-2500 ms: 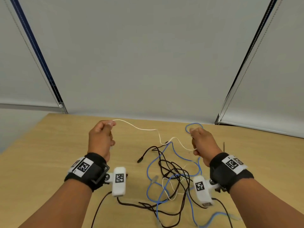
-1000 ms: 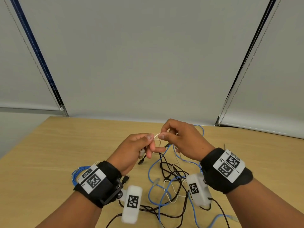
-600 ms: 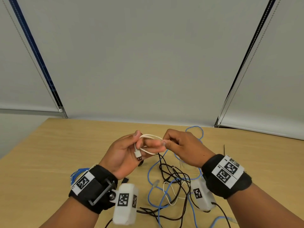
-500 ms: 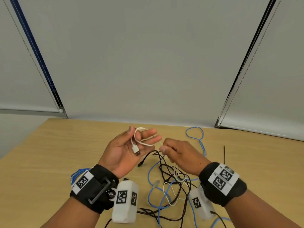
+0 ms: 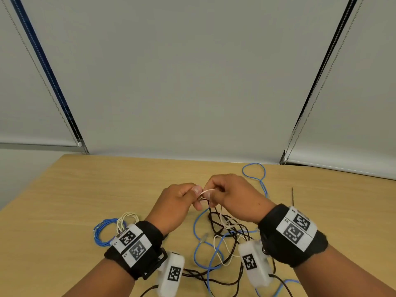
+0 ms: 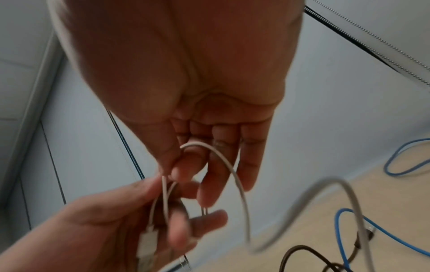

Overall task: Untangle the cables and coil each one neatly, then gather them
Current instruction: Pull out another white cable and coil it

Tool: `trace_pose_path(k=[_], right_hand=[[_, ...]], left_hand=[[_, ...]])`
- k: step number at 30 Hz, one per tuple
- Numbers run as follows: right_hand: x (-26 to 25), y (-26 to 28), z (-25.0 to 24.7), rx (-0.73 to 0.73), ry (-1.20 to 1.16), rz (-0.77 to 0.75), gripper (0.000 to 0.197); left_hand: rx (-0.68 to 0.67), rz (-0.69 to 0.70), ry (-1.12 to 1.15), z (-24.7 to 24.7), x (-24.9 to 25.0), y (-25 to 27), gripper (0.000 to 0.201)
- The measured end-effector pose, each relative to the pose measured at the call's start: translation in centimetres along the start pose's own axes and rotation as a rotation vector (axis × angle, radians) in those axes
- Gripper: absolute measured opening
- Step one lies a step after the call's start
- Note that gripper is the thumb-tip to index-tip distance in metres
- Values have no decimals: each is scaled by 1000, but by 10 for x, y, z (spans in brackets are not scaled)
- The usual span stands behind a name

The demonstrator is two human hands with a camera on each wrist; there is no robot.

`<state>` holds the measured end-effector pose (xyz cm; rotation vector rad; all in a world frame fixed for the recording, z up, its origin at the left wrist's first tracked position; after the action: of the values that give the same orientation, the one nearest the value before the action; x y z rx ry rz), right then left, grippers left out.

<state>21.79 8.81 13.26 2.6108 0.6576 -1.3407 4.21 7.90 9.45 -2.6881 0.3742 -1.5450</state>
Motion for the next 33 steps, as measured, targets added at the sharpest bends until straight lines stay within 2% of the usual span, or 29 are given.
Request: trace_pose_path(k=[5,8,10,14,18,22,24,26,27,29,31,33], right_hand=[[-3,1,-3,131,-264,-53,7],[-4,2,3,81,-417,-76,16],[-5,1,6,63,-367,-98,14],[-7,-1,11,30,-493,-132,11],[10,-1,2,75,-524,-32,4],[25,8,12,17,-385,47,11],[28,12,23,-15,-355,76,15],[25,14,32,-51,-333,81,16],[22,14,34,-76,-312,76,16],[16,15,38,-162,-289,64,24],[15,18,39,-241,-291,66,36],[14,20,32,-241,-314,82,30]], left_hand=[[-119,-19,353,2,11,4,41],[-98,-31,500,2,14,5,37],[-66,-60,534,4,14,4,40],[-61,-81,690,7,17,4,38],[-64,-124,911,-3,16,6,41],[40,-76,1171,-18,22,0,41],[110,-35,1218,-23,24,-5,38],[188,-11,1142,-24,23,-7,33],[232,11,1032,-23,21,-8,31],[294,71,674,-22,19,-9,26],[289,128,301,-22,18,-11,22],[237,153,37,-21,14,-14,23]])
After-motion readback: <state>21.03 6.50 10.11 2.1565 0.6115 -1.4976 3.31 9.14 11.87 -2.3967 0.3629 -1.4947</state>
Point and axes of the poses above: each hand's wrist, its own y-axis away from the middle knuckle, its own z-axis out of the palm, x = y × z, the point moved 3 cm from there along -y, towards the middle knuckle, and after that the axes turned 5 degrees about -y, right-handed, at the moved point
